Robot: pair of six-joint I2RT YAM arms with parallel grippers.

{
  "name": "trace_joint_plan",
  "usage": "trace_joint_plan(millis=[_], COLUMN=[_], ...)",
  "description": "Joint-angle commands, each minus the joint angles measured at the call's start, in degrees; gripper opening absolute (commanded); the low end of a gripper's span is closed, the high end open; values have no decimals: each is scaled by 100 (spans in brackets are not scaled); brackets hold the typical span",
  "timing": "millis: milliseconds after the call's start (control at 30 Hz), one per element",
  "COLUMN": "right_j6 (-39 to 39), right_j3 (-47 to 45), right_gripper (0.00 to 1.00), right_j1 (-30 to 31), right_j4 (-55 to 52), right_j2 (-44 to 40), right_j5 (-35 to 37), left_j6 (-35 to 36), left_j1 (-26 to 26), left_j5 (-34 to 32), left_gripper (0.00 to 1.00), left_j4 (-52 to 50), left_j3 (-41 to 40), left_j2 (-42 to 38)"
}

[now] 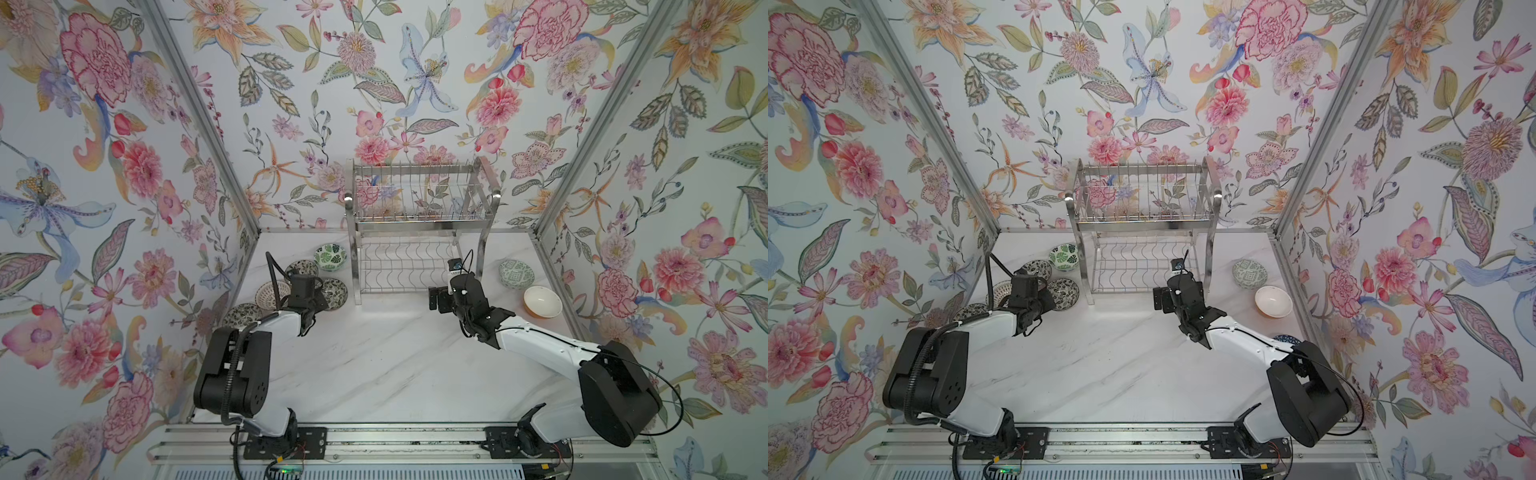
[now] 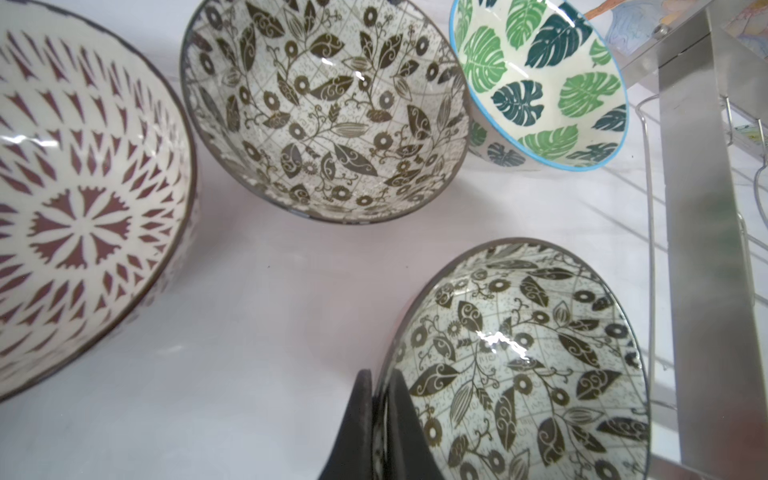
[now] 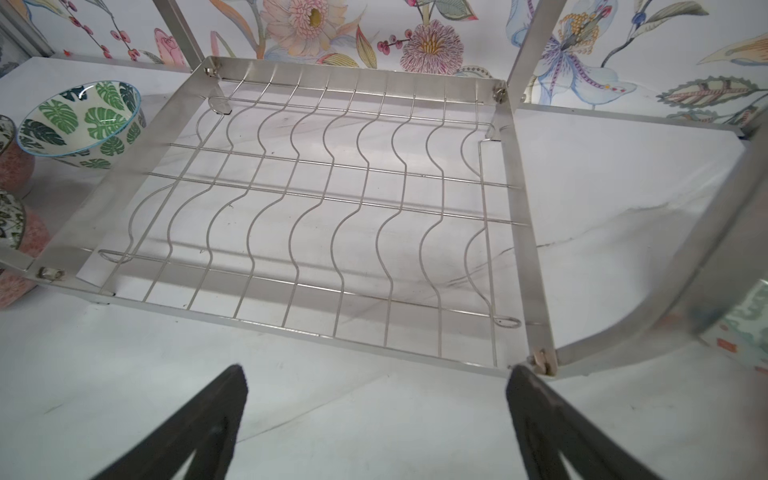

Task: Load bowls into a dish rack
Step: Pick up the bowl from the top-left of the table, then place the bowl at the center of the table.

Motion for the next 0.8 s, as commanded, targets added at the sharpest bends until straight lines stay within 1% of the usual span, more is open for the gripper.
trace_joint_plan(millis=[0, 200, 300, 367, 533, 667, 767], right_j6=[-39, -65, -73, -65, -56, -55, -50], right_j3=[10, -27, -51, -56, 7, 7, -36], right_gripper=[99, 99, 99, 99, 99, 99, 99], right_j1=[2, 2, 11, 11, 2, 2, 2], right_j4=[-172, -201, -209, -232, -446, -559, -601], right_j2=[-168, -204, -195, -187, -162, -239, -326], right_j5=[106, 75, 49, 2, -36, -11, -4], left_j6=[156, 194, 219, 223, 203, -3, -269], left_j1=[22, -25, -174, -395, -1195, -1732, -2091], left_j5=[-74, 158, 159, 281, 383, 389, 573], left_gripper=[0, 0, 0, 0, 0, 0, 0], left_j4=[-412, -738, -1024, -1125, -1349, -1220, -763], left_j3=[-203, -609, -704, -702, -479, -453, -474], left_j2=[-425, -1251, -1537, -1615, -1582, -1547, -1371])
